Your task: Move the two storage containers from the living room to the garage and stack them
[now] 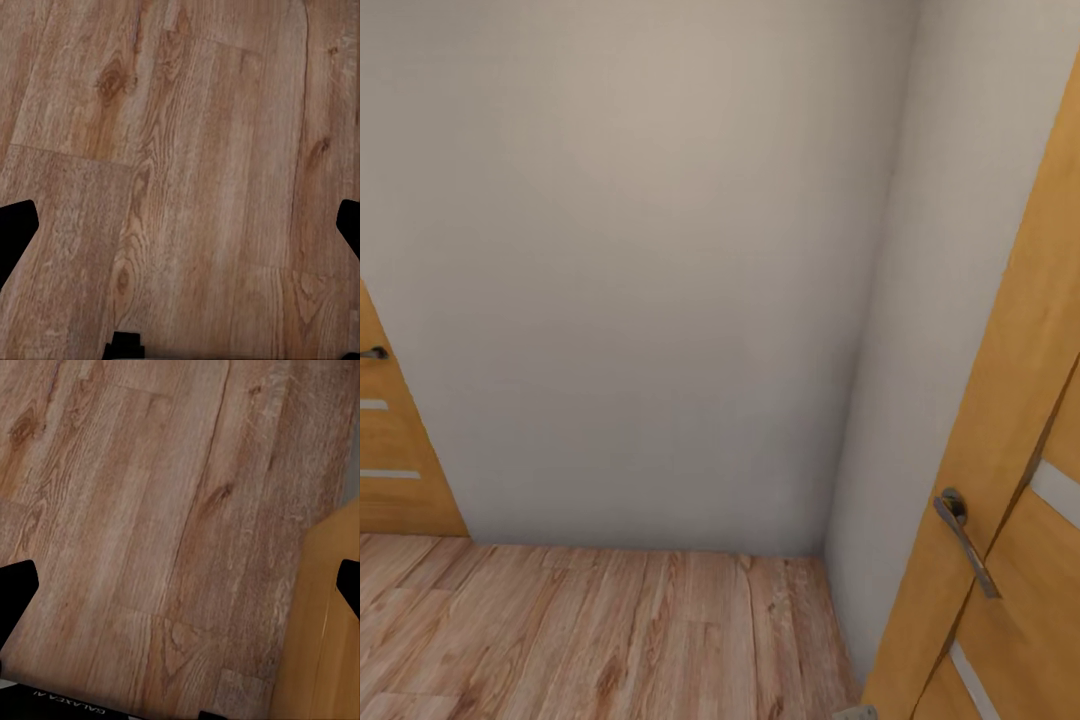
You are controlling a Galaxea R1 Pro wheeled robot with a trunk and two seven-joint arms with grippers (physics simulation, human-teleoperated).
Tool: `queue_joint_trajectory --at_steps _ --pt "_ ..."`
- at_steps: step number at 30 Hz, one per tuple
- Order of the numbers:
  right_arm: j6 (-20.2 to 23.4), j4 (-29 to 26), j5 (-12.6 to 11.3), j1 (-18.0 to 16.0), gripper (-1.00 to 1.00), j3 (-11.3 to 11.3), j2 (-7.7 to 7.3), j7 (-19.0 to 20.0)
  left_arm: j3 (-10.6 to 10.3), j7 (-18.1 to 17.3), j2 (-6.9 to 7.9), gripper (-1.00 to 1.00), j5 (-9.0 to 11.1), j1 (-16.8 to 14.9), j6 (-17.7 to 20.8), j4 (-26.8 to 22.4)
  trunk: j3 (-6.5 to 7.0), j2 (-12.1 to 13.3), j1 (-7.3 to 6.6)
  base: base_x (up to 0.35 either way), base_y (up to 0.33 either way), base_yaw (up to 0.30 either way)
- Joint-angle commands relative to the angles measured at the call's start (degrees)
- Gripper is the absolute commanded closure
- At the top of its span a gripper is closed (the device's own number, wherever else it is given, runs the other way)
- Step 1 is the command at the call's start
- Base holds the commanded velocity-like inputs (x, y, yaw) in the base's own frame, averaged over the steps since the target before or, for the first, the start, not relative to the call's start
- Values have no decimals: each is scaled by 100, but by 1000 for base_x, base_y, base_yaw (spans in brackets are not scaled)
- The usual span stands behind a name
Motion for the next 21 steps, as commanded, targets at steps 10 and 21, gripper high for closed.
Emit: queue_joint_trajectory --at_steps 10,21 --pt "-17 3 46 -5 -100 -41 1 17 42 -60 -2 -100 45 -6 -4 7 -10 -7 5 293 0 0" --pt "-17 3 46 -6 -100 -41 1 17 51 -60 -2 -100 50 -6 -4 7 -10 -7 5 19 0 162"
